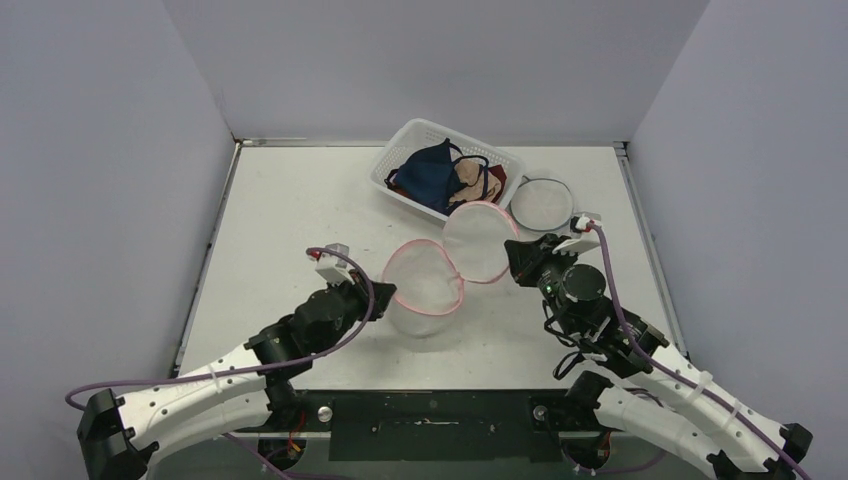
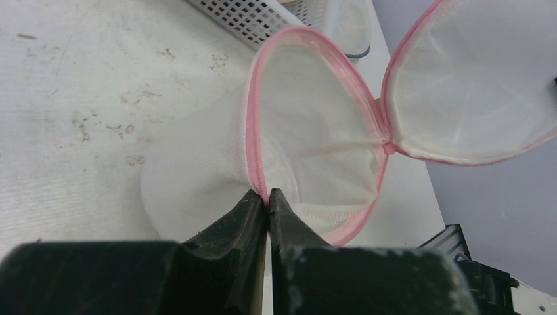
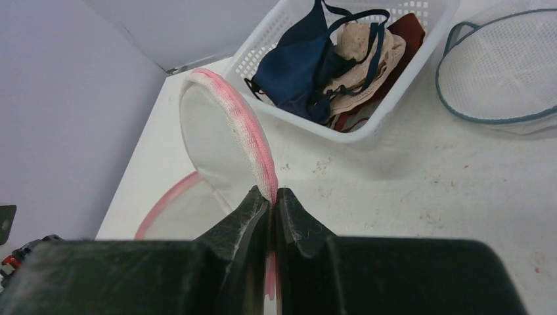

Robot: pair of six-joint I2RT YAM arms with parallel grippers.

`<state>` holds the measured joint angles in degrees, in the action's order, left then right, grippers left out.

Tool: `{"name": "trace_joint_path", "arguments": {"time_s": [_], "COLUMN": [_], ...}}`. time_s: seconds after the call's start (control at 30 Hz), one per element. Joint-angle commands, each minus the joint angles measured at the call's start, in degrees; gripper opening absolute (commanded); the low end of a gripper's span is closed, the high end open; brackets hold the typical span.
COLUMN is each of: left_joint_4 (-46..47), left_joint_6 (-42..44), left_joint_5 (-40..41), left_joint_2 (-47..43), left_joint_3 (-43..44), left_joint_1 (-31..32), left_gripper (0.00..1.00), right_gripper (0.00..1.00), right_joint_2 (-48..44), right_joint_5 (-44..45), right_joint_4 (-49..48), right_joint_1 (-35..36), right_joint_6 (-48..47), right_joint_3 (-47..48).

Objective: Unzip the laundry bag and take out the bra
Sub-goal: Close the laundry bag at the center of the board.

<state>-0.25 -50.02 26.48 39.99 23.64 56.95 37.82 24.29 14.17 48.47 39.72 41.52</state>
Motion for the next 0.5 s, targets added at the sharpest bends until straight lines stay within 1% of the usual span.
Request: {"name": "trace_joint_path", "arguments": {"time_s": [0.0, 0.13, 0.23, 0.3, 0.37, 0.47], "left_joint_4": [1.00, 1.11, 0.37, -1.88, -2.55, -3.32], "left_joint_6": [5.56, 3.55, 4.44, 6.31, 8.11, 9.67], "left_joint_5": [-5.11, -8.50, -11.10, -13.38, -15.41, -16.80], "left_joint_2": [4.19, 7.72, 8.84, 9.17, 9.95, 11.21], "left_joint_3": [4.84, 2.77, 3.95, 7.15, 11.51, 17.89], "left_joint_1": [0.03, -0.35, -2.38, -4.68, -6.63, -7.32], "left_gripper": [0.05, 0.05, 0.02, 0.01, 0.01, 0.01], "right_gripper": [0.05, 0.05, 0.05, 0.05, 0.05, 0.05], "right_joint_2": [0.17, -0.96, -1.34, -0.16, 2.30, 4.64], "right_joint_5": [3.65, 4.79, 6.02, 7.21, 8.57, 9.47], "right_joint_4": [4.24, 6.21, 7.24, 7.73, 9.18, 10.45], "right_joint_1": [0.44, 0.40, 0.40, 0.40, 0.41, 0.41], "right_joint_6": [-6.85, -3.84, -3.97, -6.49, -9.46, -13.42], "right_joint_3": [1.11, -4.05, -4.17, -0.78, 5.89, 12.99]}}
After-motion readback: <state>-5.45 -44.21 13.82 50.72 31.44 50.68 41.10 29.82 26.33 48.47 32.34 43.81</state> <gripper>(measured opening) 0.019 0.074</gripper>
